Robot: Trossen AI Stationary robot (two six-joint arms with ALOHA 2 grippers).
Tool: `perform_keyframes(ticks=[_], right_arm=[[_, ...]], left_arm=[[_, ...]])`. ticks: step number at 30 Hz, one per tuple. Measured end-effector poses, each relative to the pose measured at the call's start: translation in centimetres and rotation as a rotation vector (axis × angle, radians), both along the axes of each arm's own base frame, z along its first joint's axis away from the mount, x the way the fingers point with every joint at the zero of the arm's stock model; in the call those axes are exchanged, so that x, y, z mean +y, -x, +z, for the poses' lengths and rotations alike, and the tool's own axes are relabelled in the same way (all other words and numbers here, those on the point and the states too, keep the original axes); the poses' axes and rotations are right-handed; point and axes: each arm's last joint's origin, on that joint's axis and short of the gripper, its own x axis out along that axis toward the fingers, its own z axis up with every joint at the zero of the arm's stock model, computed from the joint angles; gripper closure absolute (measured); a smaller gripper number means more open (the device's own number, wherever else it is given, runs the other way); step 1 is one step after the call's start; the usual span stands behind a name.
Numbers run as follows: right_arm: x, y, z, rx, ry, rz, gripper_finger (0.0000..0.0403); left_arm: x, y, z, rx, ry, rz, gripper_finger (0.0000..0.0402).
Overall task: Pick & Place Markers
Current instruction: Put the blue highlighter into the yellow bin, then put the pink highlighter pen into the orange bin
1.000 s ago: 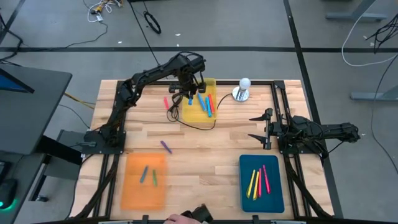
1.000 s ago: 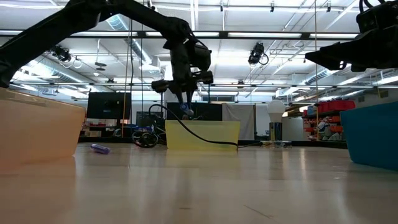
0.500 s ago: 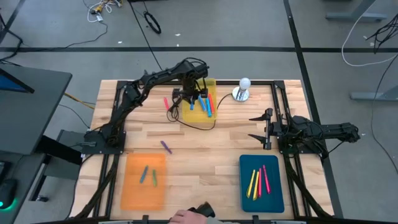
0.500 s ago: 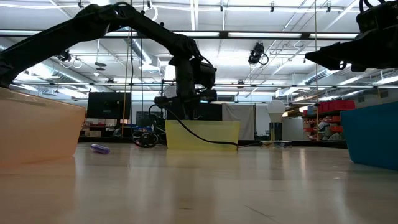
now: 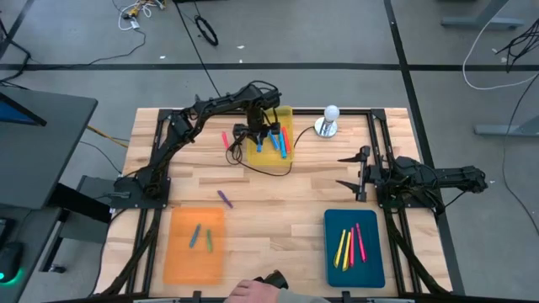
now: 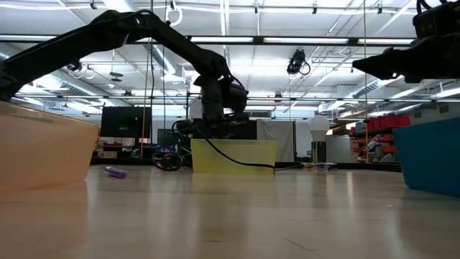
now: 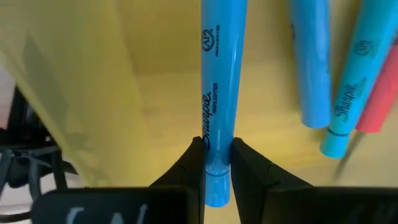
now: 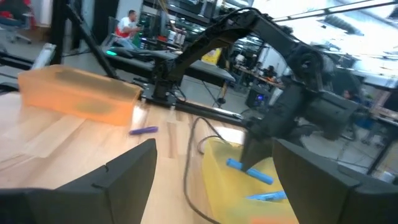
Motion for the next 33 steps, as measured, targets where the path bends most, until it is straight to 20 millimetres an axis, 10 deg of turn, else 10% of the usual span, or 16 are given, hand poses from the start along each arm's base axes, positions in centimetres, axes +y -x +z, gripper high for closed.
perform_keyframes(ticks=[18, 33], right_arm=[[-0.1, 0.0, 0.1, -0.007, -0.002, -0.026, 0.008], [-0.1, 0.0, 0.1, -0.007, -0.002, -0.026, 0.008]], left_arm=[[0.2, -0.4, 0.0, -0.041, -0.018, 0.002, 0.0163], [0.9, -1.4, 4.1, -0.136, -0.11, -0.003, 0.0149]])
